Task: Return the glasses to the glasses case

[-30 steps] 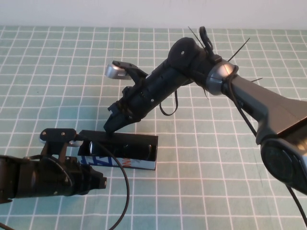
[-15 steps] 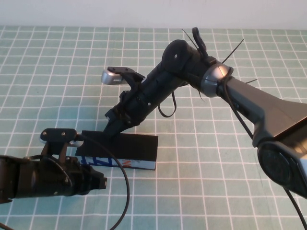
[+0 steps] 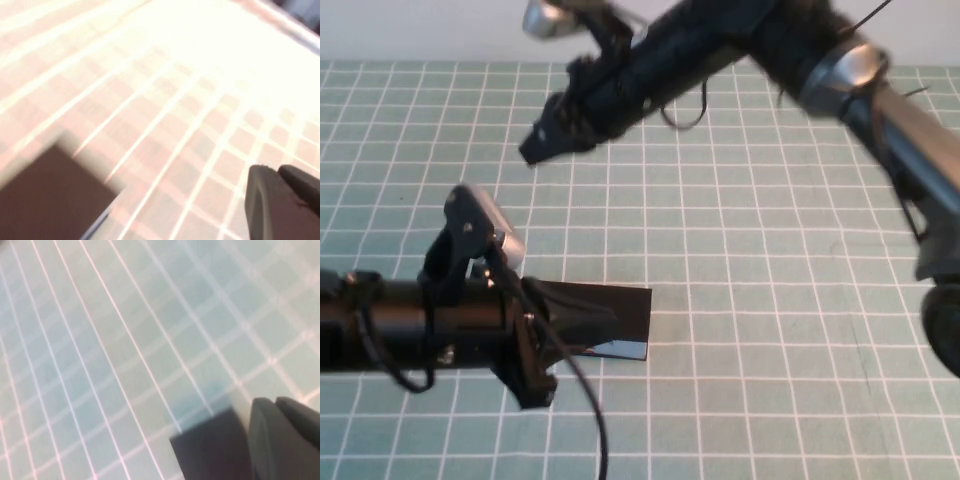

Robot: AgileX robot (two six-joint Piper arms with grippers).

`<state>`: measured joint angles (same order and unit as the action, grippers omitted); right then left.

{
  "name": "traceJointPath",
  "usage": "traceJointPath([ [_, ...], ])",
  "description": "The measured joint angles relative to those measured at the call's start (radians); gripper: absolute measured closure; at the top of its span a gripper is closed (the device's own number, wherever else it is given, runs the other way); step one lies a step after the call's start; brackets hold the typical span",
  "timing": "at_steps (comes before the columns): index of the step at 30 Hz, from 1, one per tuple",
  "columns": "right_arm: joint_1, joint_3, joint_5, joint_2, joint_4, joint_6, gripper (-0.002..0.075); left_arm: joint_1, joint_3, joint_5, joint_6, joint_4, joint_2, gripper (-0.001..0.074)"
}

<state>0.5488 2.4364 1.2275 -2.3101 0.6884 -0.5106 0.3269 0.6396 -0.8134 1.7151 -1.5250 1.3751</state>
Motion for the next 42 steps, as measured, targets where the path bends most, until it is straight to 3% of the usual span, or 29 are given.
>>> traceJointPath([
  [4, -0.002, 0.012, 0.011, 0.097, -0.014, -0.005, 0.0737, 0.001, 0.124, -0.122, -0.115, 0.314, -0.104, 0.0733],
  [11, -0.002, 0.017, 0.025, 0.267, -0.105, -0.002, 0.0737, 0.001, 0.320, -0.182, -0.689, 1.082, -0.218, 0.0733],
  [15, -0.002, 0.018, 0.032, 0.345, -0.183, 0.045, 0.0737, -0.010, 0.344, -0.158, -0.919, 1.312, -0.279, 0.0733],
  [24, -0.002, -0.035, 0.041, 0.552, -0.465, 0.181, 0.0737, -0.132, 0.344, 0.019, -1.073, 1.307, -0.520, 0.0733],
  [31, -0.002, -0.192, 0.044, 0.747, -0.698, 0.273, 0.0737, -0.152, 0.261, 0.138, -1.200, 1.281, -0.652, 0.0733],
  [42, -0.002, -0.738, -0.036, 1.189, -0.817, 0.356, 0.0737, -0.156, 0.038, 0.252, -1.280, 1.165, -0.811, 0.0733],
])
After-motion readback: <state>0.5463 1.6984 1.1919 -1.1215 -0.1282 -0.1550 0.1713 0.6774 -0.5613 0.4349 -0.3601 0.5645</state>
